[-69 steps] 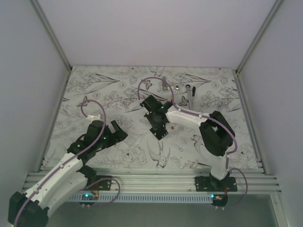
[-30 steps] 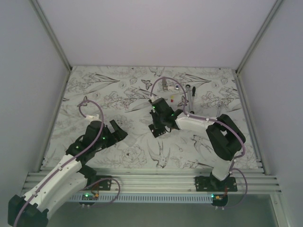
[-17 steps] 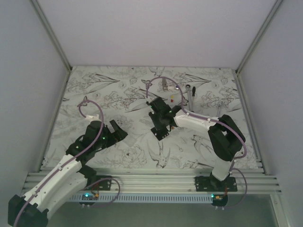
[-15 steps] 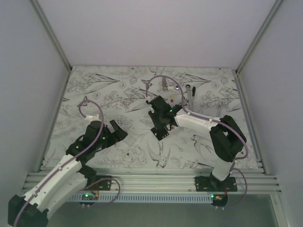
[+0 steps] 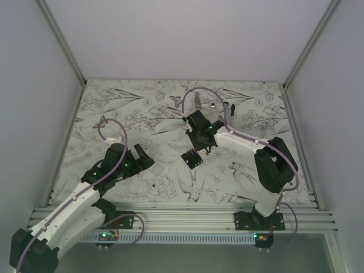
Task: Snap on the fuse box
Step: Install the fuse at the fuse box base.
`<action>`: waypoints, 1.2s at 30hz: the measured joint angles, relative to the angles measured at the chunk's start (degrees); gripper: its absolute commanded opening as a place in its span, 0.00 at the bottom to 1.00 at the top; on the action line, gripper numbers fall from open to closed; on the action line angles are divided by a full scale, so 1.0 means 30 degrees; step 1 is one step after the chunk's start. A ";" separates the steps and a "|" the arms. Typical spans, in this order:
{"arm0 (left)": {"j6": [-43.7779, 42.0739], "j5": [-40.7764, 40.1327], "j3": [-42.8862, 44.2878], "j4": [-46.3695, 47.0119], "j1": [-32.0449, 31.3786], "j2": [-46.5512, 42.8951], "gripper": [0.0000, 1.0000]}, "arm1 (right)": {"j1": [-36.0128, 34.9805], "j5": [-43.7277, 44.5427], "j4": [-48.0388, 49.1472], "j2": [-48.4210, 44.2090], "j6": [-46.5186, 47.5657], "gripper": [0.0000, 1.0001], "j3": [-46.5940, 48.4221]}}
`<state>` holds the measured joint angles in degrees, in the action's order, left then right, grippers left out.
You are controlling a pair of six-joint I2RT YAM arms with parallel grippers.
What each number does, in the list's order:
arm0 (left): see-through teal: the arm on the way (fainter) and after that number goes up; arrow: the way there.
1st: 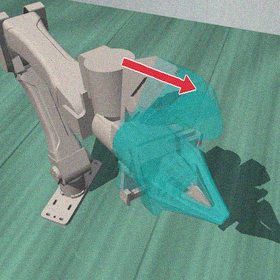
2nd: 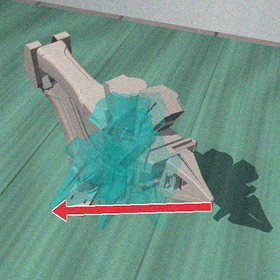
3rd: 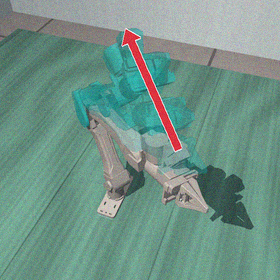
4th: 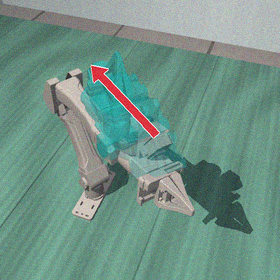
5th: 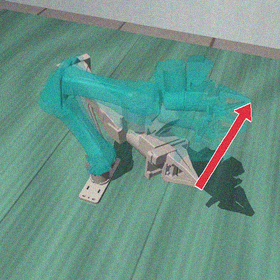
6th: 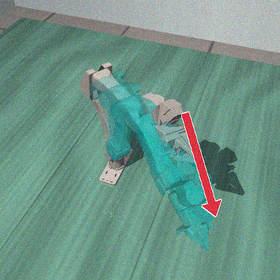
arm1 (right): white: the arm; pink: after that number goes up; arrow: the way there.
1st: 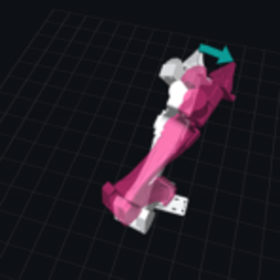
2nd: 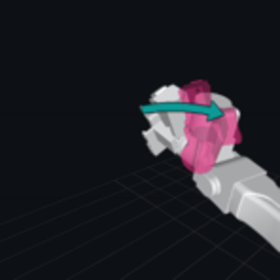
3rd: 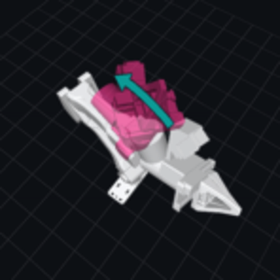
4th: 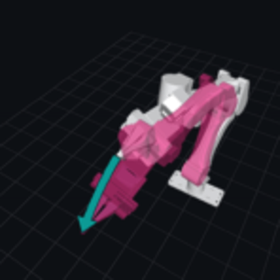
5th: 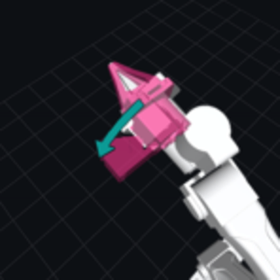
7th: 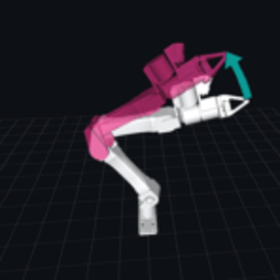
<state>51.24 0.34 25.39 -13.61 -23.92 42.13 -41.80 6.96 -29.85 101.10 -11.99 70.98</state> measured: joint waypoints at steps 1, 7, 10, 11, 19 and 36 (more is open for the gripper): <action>-0.0029 0.0015 0.0022 0.0000 0.0000 0.0044 1.00 | 0.0000 -0.0007 -0.0015 0.0189 0.0044 0.19 -0.0007; -0.0153 0.0015 0.0051 0.0000 -0.0007 0.0080 1.00 | 0.0000 -0.0372 -0.0109 0.0794 0.0291 0.17 0.0000; -0.0240 0.0022 0.0051 0.0000 0.0000 0.0080 1.00 | 0.0000 -0.0525 -0.0131 0.0845 0.0291 0.17 0.0160; -0.0255 0.0022 0.0051 0.0000 0.0000 0.0080 1.00 | 0.0000 -0.0561 -0.0124 0.0860 0.0291 0.17 0.0211; -0.0270 0.0029 0.0051 0.0000 0.0000 0.0080 1.00 | 0.0044 -0.1071 -0.0117 0.1188 0.0284 0.14 0.0284; -0.0306 0.0036 0.0058 0.0000 0.0000 0.0080 1.00 | 0.0248 -0.1486 -0.1545 0.3351 0.0284 0.00 0.2827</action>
<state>50.33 0.45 25.56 -13.61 -23.92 42.37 -41.06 2.50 -34.48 111.15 -11.14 79.46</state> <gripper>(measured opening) 0.997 0.008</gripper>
